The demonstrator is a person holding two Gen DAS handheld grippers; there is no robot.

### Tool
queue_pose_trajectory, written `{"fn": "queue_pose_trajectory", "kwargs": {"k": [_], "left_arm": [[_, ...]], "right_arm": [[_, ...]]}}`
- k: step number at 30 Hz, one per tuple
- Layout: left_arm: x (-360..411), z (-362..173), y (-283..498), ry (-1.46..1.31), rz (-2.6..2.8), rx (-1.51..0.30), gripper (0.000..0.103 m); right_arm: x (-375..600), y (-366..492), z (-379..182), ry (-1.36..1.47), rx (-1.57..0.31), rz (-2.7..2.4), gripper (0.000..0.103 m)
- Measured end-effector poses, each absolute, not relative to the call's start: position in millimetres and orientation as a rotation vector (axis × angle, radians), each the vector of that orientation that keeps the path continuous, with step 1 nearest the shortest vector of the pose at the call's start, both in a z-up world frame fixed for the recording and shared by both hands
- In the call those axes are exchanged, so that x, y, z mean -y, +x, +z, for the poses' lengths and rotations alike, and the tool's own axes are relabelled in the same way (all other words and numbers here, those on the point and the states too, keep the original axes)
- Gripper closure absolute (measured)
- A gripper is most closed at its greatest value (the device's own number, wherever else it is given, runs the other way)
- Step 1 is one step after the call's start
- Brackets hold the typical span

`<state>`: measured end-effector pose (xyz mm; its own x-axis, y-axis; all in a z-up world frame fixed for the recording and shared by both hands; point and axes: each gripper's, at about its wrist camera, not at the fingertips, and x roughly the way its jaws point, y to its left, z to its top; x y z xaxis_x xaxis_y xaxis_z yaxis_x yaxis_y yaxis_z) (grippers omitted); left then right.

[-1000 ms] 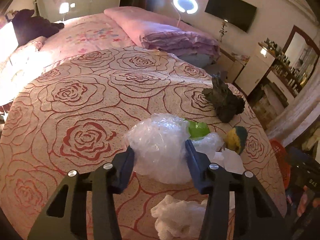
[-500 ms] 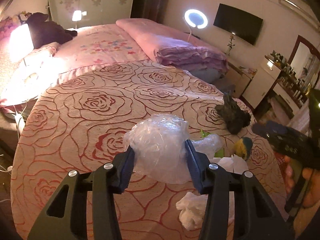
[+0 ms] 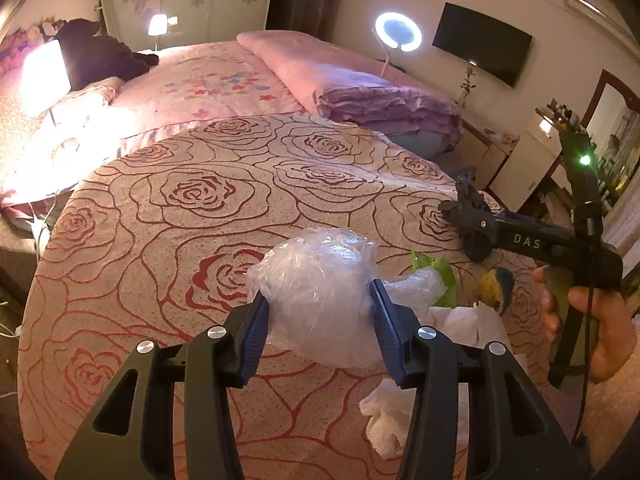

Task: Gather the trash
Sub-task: 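Grasp the clear plastic bag with the left tool while the right tool grasps the black bag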

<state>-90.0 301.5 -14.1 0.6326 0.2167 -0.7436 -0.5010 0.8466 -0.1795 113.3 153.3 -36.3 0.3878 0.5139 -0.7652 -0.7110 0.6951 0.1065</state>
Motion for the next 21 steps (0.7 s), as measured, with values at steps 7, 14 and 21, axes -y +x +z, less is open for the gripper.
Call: {"fn": "queue_pose_trajectory", "kwargs": {"k": [7,14,21], "left_arm": [[-301.3,-12.4,-90.7,-0.391,0.432,-0.785,0.057],[-300.0,-9.6,-93.6,-0.389,0.438,-0.779,0.057],[-292.5,-4.3,-97.7,-0.382,0.432,-0.772,0.057]], "right_arm": [[-150.6,112.8,-40.6,-0.259,-0.89,0.811,0.044],[-139.0,107.4,-40.1,-0.246,-0.898,0.814,0.049],[-115.5,102.5,-43.3,-0.208,-0.934,0.811,0.05]]}}
